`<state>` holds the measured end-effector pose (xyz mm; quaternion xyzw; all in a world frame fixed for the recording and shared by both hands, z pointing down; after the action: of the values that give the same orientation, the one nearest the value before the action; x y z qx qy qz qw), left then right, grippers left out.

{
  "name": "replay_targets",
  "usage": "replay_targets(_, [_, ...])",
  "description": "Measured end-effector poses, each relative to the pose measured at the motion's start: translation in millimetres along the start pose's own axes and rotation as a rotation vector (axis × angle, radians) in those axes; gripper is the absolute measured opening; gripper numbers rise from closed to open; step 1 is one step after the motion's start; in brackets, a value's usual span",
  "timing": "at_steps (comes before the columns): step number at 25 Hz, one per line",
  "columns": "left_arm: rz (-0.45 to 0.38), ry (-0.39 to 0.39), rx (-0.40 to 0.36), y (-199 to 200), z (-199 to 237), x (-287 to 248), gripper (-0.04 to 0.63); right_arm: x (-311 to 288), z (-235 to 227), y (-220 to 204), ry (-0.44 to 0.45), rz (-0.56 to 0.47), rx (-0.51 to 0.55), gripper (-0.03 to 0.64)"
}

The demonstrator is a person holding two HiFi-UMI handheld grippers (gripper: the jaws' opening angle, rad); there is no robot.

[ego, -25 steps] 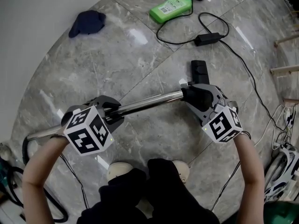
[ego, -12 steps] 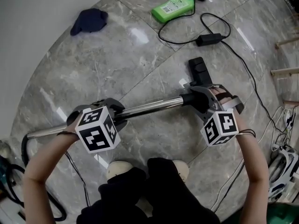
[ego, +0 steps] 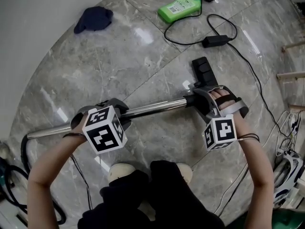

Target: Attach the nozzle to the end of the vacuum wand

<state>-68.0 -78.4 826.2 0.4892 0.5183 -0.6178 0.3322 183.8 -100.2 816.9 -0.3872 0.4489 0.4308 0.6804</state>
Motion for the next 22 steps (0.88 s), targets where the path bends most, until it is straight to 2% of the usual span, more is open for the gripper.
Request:
replay_targets(7, [0.067,-0.016,-0.028,5.3,1.4,-2.1,0.158,-0.5,-1.2,1.6,0.015,0.033,0.04,0.202])
replay_targets(11, [0.086,-0.028,-0.035,2.8,-0.5,-12.3,0.16,-5.4,3.6,7.7,0.023,0.078,0.111,0.202])
replay_targets(15, [0.047,-0.01,-0.024,0.4,-2.8,-16.3,0.158,-10.3,7.0,8.5,0.034,0.065,0.093,0.201])
replay_targets(18, [-0.02,0.014,-0.022,-0.5,-4.4,-14.8,0.158,-8.9,5.8,11.4,0.031,0.032,0.086,0.199])
replay_targets(22, [-0.066,0.067,-0.016,-0.8,-1.4,-11.2,0.158,-8.4,-1.6,21.3,0.017,0.011,0.101,0.195])
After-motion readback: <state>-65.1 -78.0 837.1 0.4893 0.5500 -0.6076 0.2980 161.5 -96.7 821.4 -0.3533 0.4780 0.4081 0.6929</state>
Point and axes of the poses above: the fingertips, and each gripper's own axes: x backward along the fingers, z to its left, y out of its top, the point moved 8 cm from there along x, backward along the fingers, and after that the axes turned 11 degrees about y, right-handed, at the moved point
